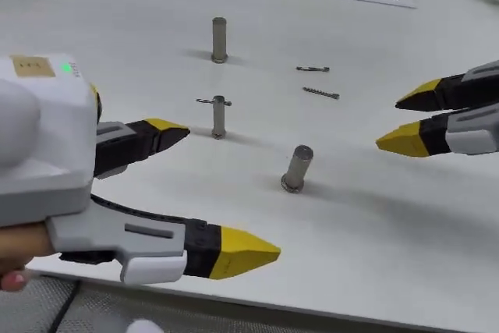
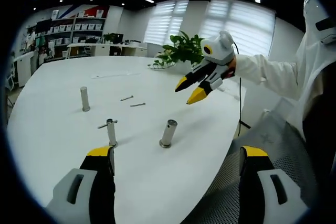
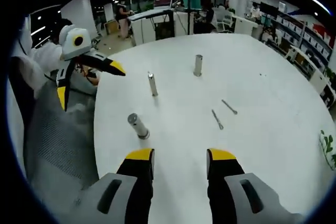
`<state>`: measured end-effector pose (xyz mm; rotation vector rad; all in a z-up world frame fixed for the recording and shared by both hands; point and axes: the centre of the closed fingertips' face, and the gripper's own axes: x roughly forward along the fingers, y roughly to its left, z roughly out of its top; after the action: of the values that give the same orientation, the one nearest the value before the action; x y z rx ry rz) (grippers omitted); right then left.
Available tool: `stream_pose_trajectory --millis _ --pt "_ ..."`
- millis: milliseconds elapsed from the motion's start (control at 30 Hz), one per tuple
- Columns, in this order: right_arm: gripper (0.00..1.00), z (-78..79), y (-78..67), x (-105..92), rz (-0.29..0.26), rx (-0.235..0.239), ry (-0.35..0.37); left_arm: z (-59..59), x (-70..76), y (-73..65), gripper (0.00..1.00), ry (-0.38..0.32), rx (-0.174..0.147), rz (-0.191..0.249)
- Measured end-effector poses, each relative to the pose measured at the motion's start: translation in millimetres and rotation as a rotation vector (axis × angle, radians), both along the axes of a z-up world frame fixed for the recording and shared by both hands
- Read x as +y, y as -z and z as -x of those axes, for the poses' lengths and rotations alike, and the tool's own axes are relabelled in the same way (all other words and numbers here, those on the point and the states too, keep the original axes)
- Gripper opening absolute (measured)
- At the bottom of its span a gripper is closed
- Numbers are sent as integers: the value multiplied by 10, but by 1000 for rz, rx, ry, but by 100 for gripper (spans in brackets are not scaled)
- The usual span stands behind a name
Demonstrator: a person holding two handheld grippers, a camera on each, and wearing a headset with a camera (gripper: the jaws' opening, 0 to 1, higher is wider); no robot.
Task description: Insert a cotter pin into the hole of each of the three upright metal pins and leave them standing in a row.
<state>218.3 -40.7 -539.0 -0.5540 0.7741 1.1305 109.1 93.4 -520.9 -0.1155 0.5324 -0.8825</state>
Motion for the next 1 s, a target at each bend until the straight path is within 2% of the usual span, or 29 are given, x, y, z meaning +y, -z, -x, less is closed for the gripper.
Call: stream_pose_trajectory --millis 200,300,533,667,767,900,1000 --pt "25 -274 126 174 91 -31 -78 -24 97 -7 99 -45 0 7" --pt "24 -318 155 242 114 -31 -107 -17 114 1 99 -52 1 5" --pt "21 -602 331 246 203 -44 -154 23 82 2 99 -33 9 10" --pt "17 -676 412 258 226 -26 -176 20 93 -9 99 -38 5 7" --pt "16 -718 478 262 256 -22 -200 13 116 -7 99 -48 4 11" --pt "10 -828 551 299 275 -25 -211 -18 145 8 99 -66 4 7" --pt "10 -848 593 320 288 -22 -217 -31 158 12 99 -76 9 11"
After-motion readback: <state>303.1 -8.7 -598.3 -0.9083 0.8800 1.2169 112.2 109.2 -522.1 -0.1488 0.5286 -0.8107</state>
